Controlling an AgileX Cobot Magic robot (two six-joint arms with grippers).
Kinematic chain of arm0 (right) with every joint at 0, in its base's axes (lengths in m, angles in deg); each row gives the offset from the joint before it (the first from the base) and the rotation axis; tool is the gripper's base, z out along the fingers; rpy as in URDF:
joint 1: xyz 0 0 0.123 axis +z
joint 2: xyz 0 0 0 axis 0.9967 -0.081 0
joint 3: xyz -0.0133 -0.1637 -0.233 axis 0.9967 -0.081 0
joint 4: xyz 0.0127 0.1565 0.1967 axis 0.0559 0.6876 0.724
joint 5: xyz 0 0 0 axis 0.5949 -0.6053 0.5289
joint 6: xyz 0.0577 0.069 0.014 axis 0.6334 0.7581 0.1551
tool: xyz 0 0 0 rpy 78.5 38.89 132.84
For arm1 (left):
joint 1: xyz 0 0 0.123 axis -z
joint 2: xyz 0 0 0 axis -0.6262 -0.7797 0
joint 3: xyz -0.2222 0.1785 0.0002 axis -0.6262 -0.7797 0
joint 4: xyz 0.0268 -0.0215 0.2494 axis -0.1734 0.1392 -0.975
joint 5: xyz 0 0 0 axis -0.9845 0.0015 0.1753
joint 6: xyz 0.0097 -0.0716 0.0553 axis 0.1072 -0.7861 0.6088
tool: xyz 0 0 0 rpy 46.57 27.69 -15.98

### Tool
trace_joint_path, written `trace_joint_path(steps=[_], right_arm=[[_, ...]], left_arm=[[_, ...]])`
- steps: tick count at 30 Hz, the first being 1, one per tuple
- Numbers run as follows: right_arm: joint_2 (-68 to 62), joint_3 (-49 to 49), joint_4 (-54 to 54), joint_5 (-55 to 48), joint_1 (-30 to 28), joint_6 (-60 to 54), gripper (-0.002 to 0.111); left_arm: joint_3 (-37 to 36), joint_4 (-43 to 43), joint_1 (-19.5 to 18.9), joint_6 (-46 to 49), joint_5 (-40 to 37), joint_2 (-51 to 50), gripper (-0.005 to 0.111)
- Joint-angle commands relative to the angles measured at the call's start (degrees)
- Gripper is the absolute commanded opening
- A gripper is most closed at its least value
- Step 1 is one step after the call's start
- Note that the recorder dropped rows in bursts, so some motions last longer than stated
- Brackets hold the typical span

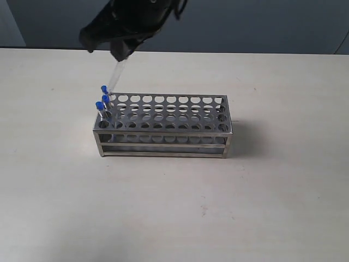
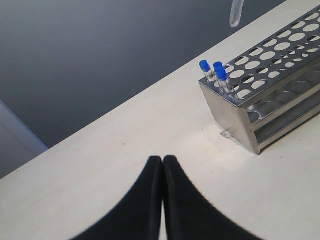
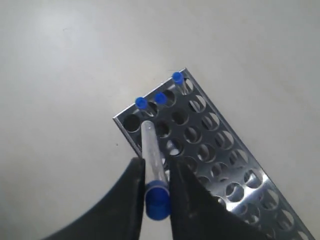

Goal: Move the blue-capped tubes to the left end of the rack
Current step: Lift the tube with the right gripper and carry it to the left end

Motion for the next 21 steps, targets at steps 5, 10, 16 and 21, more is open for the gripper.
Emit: trace_joint_path(steps=[5,10,16,21], right_arm=[[-7.96,11.43,2.05,-2.45,1.43,-0.76,-0.001],[-8.93,11.42,1.95,-2.45,1.43,-0.76,-0.001],[-9.41,11.42,1.7,-2.45,1.43,-4.86,-0.001],[-8.95,11.42,1.96,-2.45,1.43,-9.88,-0.001]], left_arm=[[0.3,0.18,0.22,-0.28,0.25,-0.2,0.001],[0.3,0.18,0.22,-0.28,0.25,-0.2,0.001],[0.3,0.18,0.22,-0.28,0.46,-0.2,0.001],[0.3,0.02,0.22,-0.28,0.44,-0.2,0.001]])
